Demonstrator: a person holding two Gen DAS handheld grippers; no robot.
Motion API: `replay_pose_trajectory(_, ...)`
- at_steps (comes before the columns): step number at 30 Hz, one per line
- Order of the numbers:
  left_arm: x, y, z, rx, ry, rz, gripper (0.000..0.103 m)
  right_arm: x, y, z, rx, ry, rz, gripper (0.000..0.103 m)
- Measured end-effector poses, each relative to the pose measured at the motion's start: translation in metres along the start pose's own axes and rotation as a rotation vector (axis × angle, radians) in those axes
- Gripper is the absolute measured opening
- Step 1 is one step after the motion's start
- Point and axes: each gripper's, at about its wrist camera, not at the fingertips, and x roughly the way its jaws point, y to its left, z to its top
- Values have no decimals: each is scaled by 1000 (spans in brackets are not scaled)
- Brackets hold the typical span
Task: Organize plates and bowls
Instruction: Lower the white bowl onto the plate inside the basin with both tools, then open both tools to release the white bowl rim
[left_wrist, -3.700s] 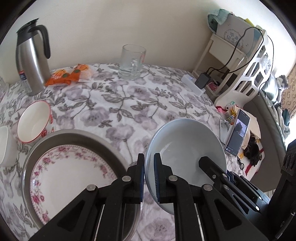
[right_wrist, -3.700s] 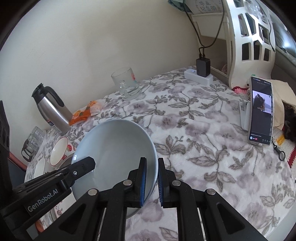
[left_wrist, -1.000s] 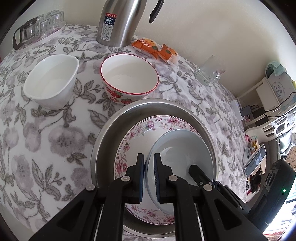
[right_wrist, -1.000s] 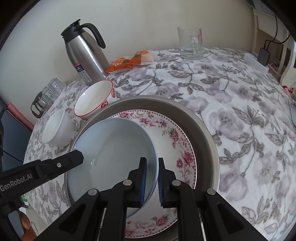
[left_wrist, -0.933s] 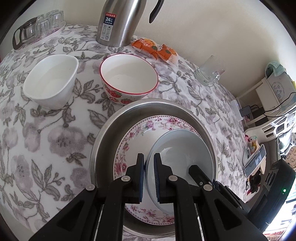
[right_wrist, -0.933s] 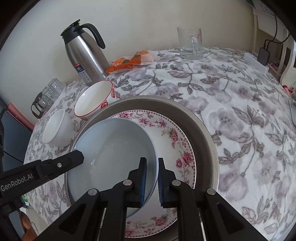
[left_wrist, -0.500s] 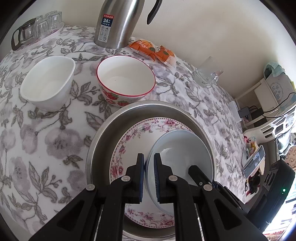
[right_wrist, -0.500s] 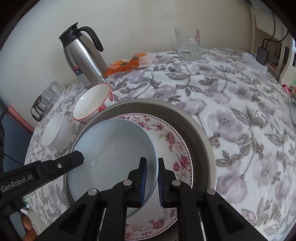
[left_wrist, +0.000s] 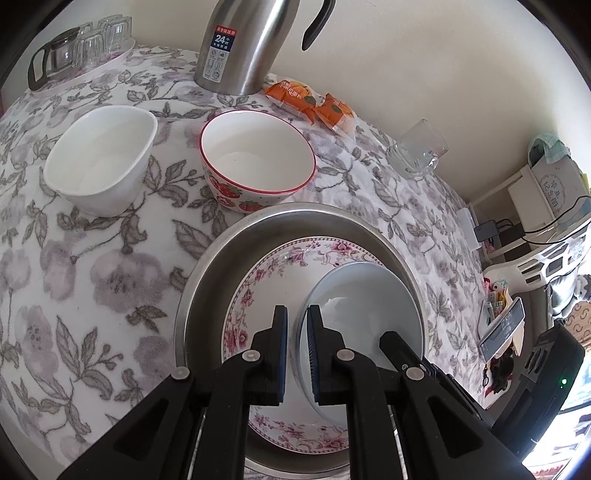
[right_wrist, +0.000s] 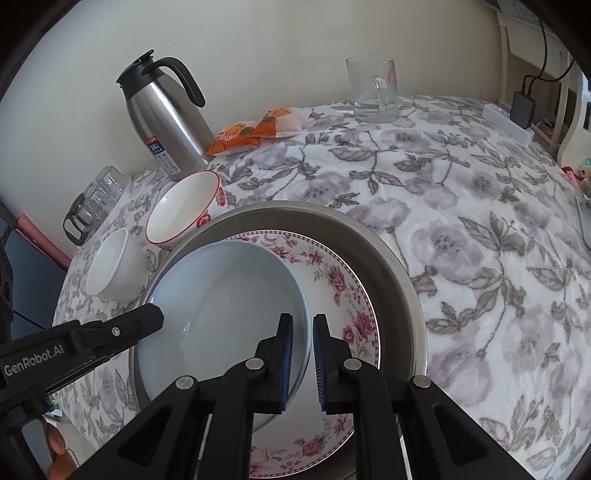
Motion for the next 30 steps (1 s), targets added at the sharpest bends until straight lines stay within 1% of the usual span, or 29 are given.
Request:
replay_pose_trajectory(4, -9, -1, 1, 9, -30, 9, 10, -7, -2, 2, -5, -21, -8, 12)
replay_pose_trajectory(8, -21, 1, 4, -3, -69, 15, 10, -11, -5, 4, 2, -29, -1, 13)
replay_pose_trajectory(18, -38, 11, 7, -31, -147, 119, 11, -26, -1, 9, -21, -75, -9, 13)
replay_pose_trajectory(23, -38, 15, 8, -41, -149, 173, 13, -31, -7, 11, -6, -90, -26, 13)
replay_pose_trajectory(24, -38, 16, 8, -43, -147, 179, 13, -32, -8, 12, -3, -92, -29, 14)
replay_pose_trajectory(26, -37, 18, 7, -52, -142, 194, 24, -33, -11, 13, 2, -95, -36, 17)
replay_pose_trajectory(27, -37, 19, 7, -55, -140, 206, 27, -33, -12, 13, 5, -96, -40, 20)
replay_pose_trajectory(29, -36, 19, 7, -56, -137, 229, 36, -33, -15, 14, 13, -96, -52, 23)
replay_pose_trajectory(30, -35, 21, 7, -58, -134, 242, 38, -33, -17, 14, 17, -96, -61, 25)
